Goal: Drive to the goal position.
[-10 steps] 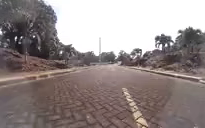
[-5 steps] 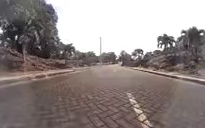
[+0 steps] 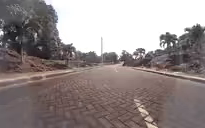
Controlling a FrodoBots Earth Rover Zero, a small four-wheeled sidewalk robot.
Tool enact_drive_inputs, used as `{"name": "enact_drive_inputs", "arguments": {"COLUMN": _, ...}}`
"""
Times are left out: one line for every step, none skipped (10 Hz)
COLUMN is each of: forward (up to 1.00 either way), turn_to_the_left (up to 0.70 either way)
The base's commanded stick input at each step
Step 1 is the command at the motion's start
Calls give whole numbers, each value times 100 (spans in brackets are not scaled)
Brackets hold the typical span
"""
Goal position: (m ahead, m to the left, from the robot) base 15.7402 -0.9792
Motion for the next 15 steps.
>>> {"name": "enact_drive_inputs", "arguments": {"forward": 70, "turn_to_the_left": 0}}
{"name": "enact_drive_inputs", "arguments": {"forward": 70, "turn_to_the_left": 0}}
{"name": "enact_drive_inputs", "arguments": {"forward": 70, "turn_to_the_left": 0}}
{"name": "enact_drive_inputs", "arguments": {"forward": 70, "turn_to_the_left": 0}}
{"name": "enact_drive_inputs", "arguments": {"forward": 70, "turn_to_the_left": 0}}
{"name": "enact_drive_inputs", "arguments": {"forward": 70, "turn_to_the_left": 0}}
{"name": "enact_drive_inputs", "arguments": {"forward": 70, "turn_to_the_left": 0}}
{"name": "enact_drive_inputs", "arguments": {"forward": 70, "turn_to_the_left": 0}}
{"name": "enact_drive_inputs", "arguments": {"forward": 70, "turn_to_the_left": 0}}
{"name": "enact_drive_inputs", "arguments": {"forward": 70, "turn_to_the_left": 0}}
{"name": "enact_drive_inputs", "arguments": {"forward": 70, "turn_to_the_left": 0}}
{"name": "enact_drive_inputs", "arguments": {"forward": 70, "turn_to_the_left": 0}}
{"name": "enact_drive_inputs", "arguments": {"forward": 70, "turn_to_the_left": 0}}
{"name": "enact_drive_inputs", "arguments": {"forward": 70, "turn_to_the_left": 0}}
{"name": "enact_drive_inputs", "arguments": {"forward": 70, "turn_to_the_left": 0}}
